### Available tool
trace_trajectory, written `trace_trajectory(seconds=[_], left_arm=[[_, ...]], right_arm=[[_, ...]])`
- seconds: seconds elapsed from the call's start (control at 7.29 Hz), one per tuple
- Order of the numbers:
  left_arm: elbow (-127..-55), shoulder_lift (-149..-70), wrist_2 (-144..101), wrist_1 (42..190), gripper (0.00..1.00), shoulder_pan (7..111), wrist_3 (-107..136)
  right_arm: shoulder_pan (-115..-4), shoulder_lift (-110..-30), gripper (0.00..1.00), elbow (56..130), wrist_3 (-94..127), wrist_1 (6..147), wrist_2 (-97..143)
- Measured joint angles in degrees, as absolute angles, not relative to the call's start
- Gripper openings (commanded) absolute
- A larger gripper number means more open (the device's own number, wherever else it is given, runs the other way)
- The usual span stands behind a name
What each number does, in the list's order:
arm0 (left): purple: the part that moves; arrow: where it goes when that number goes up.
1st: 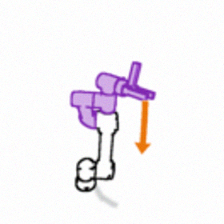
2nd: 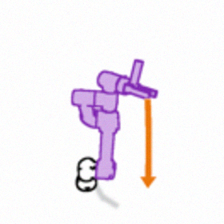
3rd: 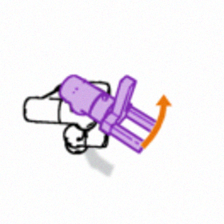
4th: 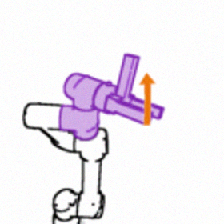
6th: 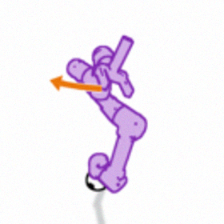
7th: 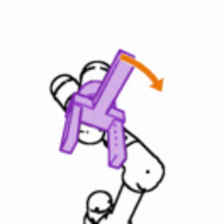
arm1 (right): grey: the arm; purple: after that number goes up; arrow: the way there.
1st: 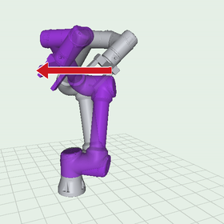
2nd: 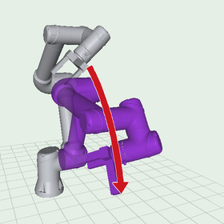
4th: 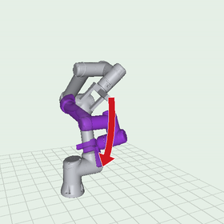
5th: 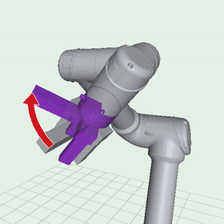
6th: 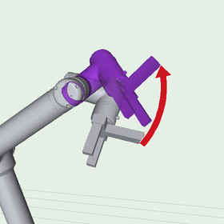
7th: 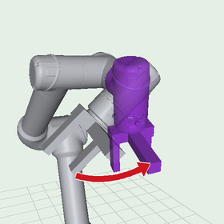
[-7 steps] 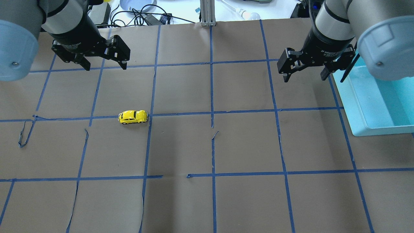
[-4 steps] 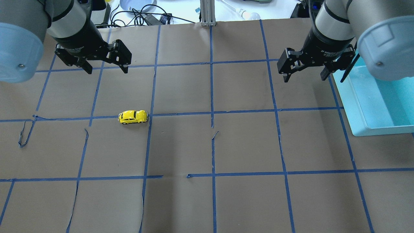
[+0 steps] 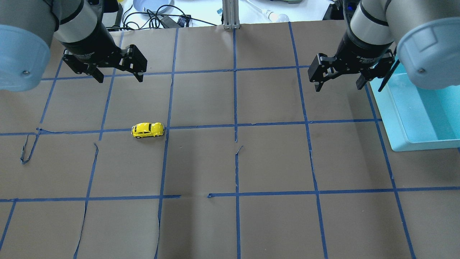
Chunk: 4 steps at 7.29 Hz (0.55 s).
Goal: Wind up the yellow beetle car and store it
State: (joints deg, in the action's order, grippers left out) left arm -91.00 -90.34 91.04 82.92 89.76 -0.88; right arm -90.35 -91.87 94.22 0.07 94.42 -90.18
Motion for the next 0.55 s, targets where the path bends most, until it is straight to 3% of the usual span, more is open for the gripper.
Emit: trace_trajectory(seconds=[0.55], left_arm=[[-90.1,-90.8,90.8,83.7,1.0,89.4,-1.2]], right_arm=[[-90.3,-91.9,1.0,94.2,0.1,94.3,-90.2]])
